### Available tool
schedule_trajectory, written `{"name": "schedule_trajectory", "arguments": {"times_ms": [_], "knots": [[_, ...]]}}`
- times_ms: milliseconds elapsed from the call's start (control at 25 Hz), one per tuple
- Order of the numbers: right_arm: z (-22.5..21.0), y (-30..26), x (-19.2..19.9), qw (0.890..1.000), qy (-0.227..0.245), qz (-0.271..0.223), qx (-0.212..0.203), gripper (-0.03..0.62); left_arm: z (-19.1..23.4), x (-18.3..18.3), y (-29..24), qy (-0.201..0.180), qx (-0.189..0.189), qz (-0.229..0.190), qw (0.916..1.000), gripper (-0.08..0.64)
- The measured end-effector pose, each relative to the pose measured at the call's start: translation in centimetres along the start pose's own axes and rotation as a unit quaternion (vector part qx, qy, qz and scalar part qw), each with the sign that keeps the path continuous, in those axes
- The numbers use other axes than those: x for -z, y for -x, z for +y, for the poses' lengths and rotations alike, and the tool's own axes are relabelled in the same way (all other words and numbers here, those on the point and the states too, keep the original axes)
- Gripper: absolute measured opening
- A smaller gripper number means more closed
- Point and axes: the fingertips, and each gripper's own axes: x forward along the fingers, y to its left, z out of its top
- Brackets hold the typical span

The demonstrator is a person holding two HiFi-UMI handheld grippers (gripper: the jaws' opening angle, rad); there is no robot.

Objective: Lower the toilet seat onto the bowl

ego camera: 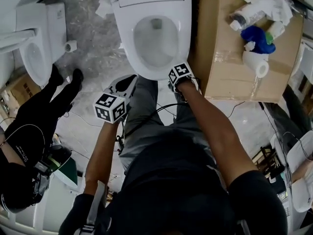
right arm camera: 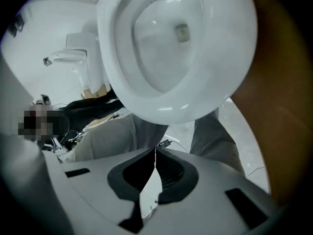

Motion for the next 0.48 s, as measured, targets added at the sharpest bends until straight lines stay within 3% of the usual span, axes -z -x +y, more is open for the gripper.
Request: {"name": "schedule_trajectory", "arguments": {"times_ms": [80,160,280,480], "knots": [[1.6,1.9,0.7,0.998,0.034,-0.044,0.012,0.009,-0.6,-1.4,1.0,0.009,0.005,-0.012,0.9999,0.005],[4.0,4.9,1.0,0.990,0.101,-0.096,0.014,0.008,-1.3,-3.3,2.2,0.007,0.005,-0.027,0.9996,0.005],[8.1,10.6,1.8,0.965,0.197,-0.173,0.014,0.008,-2.4,-6.0,4.7,-0.011,-0.004,-0.051,0.9987,0.005],[12.5,20.0,3.2,0.924,0.269,-0.270,0.042,0.008,-3.6,-8.7,8.7,-0.019,-0.022,-0.081,0.9963,0.005]]}}
